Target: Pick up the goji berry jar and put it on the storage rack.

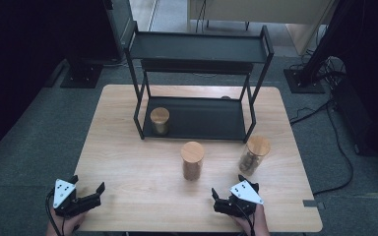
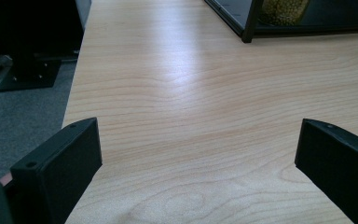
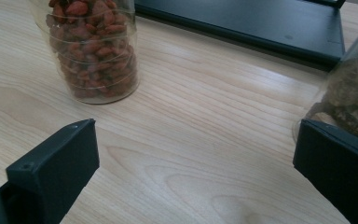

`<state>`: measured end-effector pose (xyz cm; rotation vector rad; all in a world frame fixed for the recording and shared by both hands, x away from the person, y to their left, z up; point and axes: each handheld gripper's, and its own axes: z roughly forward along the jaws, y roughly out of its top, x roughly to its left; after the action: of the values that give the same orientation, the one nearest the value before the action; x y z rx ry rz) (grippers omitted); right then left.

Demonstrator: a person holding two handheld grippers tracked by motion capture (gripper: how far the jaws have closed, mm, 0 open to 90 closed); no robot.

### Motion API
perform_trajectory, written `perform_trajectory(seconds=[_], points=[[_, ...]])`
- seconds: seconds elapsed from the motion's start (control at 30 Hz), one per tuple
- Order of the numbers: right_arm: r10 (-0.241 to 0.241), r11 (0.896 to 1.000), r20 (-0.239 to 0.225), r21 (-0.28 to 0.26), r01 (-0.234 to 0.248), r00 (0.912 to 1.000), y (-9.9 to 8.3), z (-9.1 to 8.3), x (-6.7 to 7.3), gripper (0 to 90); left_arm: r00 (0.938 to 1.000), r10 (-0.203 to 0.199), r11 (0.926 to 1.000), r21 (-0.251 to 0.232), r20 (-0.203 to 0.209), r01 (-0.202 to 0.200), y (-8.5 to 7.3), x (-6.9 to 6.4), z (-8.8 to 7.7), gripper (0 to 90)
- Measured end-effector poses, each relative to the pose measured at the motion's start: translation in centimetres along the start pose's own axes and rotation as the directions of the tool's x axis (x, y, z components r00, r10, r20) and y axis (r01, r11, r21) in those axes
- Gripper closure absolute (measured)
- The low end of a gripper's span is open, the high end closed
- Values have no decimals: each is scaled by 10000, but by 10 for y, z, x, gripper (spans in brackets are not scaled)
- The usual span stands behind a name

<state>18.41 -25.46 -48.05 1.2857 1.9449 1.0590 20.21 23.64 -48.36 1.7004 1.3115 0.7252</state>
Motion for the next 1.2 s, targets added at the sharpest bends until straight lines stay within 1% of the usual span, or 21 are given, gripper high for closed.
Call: perform_trajectory(seconds=[0.4,0.8,1.2], points=[[-95,10000,-161,-25,94,9998,3,5,8,0,10000,8,10000,12,11,-8,0,0,0,5],[-244,9997,-377,-26,243,9990,8,12,20,0,10000,3,10000,19,29,-3,0,0,0,5],[-258,9997,-494,-27,257,9984,11,17,28,0,10000,32,10000,46,54,-32,0,0,0,5]])
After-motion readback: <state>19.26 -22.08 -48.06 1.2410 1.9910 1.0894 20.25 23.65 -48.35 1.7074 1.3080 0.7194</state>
